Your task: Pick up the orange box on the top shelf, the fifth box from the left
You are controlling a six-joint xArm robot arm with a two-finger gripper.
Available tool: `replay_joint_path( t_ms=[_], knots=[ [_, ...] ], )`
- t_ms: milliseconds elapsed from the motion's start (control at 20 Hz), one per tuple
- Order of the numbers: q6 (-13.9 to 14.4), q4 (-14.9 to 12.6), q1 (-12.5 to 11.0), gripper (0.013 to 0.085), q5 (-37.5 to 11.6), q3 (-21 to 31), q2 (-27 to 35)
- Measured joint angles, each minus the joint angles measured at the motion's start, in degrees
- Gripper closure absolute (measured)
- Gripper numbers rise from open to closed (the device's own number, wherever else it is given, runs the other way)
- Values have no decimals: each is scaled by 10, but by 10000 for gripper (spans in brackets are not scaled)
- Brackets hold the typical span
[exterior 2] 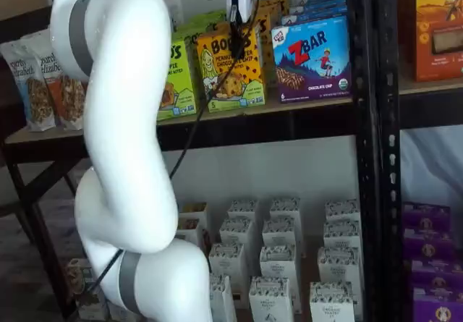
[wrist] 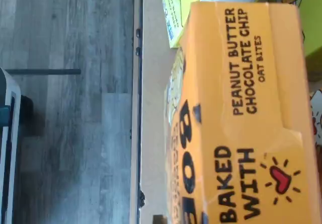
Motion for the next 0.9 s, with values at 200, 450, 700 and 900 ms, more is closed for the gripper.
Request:
replay_joint_path(
  t_ms=[200, 450, 700, 900],
  knots=[
    [-1, 2, 0, 410, -10, 8, -5],
    [0, 4, 1, 490, -15, 13, -8],
    [3, -1, 3, 570, -4, 5, -3],
    [3, -1, 3, 570, 3, 0, 0]
  ],
)
